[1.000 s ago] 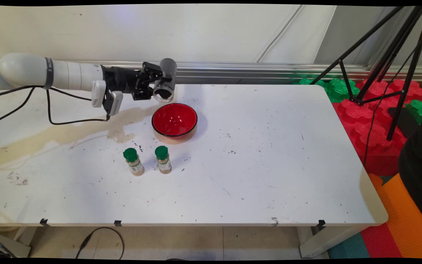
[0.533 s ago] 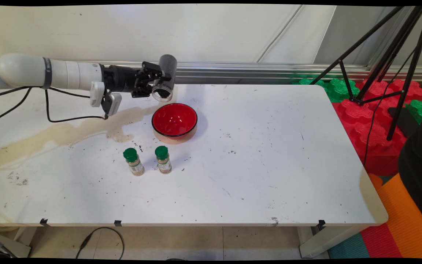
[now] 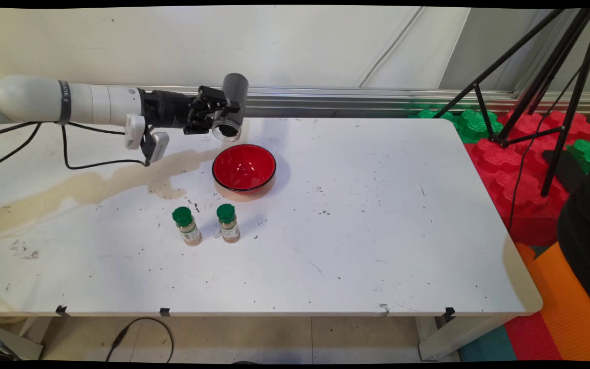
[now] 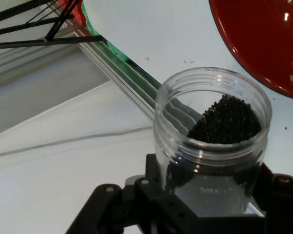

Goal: Pour the black seasoning powder in the red bowl

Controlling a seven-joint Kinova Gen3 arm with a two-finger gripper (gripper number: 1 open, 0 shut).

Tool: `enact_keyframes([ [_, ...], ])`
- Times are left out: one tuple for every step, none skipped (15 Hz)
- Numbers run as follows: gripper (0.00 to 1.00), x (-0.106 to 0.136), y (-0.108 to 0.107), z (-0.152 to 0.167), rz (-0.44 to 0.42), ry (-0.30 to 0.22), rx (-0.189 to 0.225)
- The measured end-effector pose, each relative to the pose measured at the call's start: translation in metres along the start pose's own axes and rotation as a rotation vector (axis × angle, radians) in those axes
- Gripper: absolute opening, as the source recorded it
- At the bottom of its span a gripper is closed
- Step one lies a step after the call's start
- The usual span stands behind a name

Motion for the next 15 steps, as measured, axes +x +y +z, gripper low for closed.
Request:
enact_keyframes([
  [0.0,0.0002,-0.0005,0.0,0.004,0.0,0.001],
  [0.0,0.0005,-0.0012,-0.0001,0.01,0.0,0.002],
  [0.0,0.0008,-0.0019,-0.0003,0.017,0.0,0.004],
  [0.0,0.0011,-0.0025,-0.0003,0.022,-0.001,0.005],
  [0.0,0.0015,-0.0032,-0.0004,0.029,-0.001,0.007],
  [0.0,0.0018,-0.0038,-0.0005,0.034,-0.001,0.008],
  [0.0,0.0022,-0.0045,-0.0004,0.04,0.0,0.009],
  [0.0,0.0027,-0.0053,-0.0004,0.048,0.0,0.011],
  [0.0,0.003,-0.0061,-0.0004,0.055,0.0,0.012],
  [0.0,0.0033,-0.0067,-0.0004,0.061,-0.001,0.014],
  [0.0,0.0034,-0.0074,-0.0003,0.066,-0.002,0.015],
  [0.0,0.0037,-0.0081,-0.0002,0.073,-0.002,0.016],
  [0.0,0.0038,-0.0085,-0.0001,0.079,-0.002,0.017],
  [0.0,0.0041,-0.0092,0.0003,0.086,-0.002,0.018],
  [0.0,0.0043,-0.0098,0.0005,0.092,-0.003,0.019],
])
